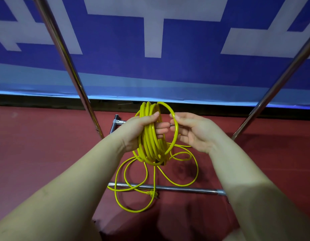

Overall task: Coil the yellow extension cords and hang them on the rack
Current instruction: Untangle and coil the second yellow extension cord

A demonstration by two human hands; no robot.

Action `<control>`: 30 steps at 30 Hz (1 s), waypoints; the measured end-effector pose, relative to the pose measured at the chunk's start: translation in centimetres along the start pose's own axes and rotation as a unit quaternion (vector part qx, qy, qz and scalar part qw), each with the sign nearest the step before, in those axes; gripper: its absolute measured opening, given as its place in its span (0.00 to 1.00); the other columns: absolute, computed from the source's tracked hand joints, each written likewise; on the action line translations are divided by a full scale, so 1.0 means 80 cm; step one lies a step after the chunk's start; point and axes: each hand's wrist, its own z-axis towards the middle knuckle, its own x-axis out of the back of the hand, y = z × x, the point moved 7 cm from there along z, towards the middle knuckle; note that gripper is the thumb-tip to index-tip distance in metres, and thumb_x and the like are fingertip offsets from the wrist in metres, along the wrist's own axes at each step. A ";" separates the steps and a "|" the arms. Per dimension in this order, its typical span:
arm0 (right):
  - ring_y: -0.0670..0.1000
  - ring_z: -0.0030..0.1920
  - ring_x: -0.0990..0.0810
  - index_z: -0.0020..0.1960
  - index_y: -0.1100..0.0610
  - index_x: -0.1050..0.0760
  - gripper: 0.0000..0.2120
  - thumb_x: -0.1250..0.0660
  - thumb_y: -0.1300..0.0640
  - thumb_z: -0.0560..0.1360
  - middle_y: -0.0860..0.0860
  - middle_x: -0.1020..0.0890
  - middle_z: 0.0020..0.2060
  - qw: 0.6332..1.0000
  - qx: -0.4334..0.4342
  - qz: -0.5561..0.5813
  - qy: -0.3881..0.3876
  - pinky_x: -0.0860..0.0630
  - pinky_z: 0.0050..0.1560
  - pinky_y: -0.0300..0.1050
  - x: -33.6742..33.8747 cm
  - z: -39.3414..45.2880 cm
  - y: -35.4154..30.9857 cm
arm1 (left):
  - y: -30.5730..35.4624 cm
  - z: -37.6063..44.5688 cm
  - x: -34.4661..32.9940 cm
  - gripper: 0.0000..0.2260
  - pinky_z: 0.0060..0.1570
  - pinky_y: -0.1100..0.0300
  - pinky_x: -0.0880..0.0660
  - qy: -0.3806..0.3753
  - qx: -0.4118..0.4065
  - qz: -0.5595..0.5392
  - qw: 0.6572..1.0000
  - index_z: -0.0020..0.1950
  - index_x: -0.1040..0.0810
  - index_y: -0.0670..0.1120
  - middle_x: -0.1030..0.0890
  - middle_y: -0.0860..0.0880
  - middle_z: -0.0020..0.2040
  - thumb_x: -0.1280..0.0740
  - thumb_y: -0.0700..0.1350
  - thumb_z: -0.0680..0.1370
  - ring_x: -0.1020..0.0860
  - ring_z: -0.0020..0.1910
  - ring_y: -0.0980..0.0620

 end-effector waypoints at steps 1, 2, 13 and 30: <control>0.43 0.29 0.19 0.46 0.57 0.24 0.06 0.39 0.63 0.77 0.48 0.18 0.31 1.000 0.000 -0.013 -0.010 0.23 0.30 0.35 -0.002 0.000 0.002 | 0.000 0.002 0.000 0.23 0.44 0.58 0.19 -0.007 -0.002 -0.002 1.000 0.60 0.25 0.39 0.15 0.42 0.45 0.34 0.49 0.70 0.16 0.42 0.50; 0.43 0.30 0.19 0.47 0.57 0.23 0.06 0.38 0.64 0.77 0.48 0.18 0.31 0.999 0.003 -0.027 -0.017 0.22 0.31 0.35 -0.003 0.000 0.004 | 0.001 0.002 0.000 0.20 0.46 0.57 0.20 -0.011 -0.004 -0.004 1.000 0.57 0.23 0.40 0.15 0.43 0.44 0.34 0.49 0.69 0.16 0.42 0.50; 0.45 0.30 0.21 0.41 0.59 0.22 0.05 0.34 0.66 0.74 0.53 0.20 0.35 0.993 0.051 -0.103 0.006 0.23 0.32 0.34 -0.021 0.004 0.018 | 0.003 0.002 0.009 0.11 0.37 0.54 0.20 0.040 -0.036 0.017 0.998 0.46 0.22 0.38 0.19 0.43 0.35 0.35 0.47 0.77 0.20 0.32 0.48; 0.43 0.42 0.26 0.59 0.56 0.22 0.12 0.39 0.61 0.78 0.47 0.20 0.45 0.663 -0.127 -0.725 -0.140 0.36 0.30 0.23 0.039 0.009 0.083 | 0.039 -0.003 0.040 0.14 0.42 0.61 0.28 0.075 -0.104 -0.203 0.971 0.33 0.28 0.47 0.29 0.53 0.28 0.39 0.47 0.79 0.27 0.28 0.56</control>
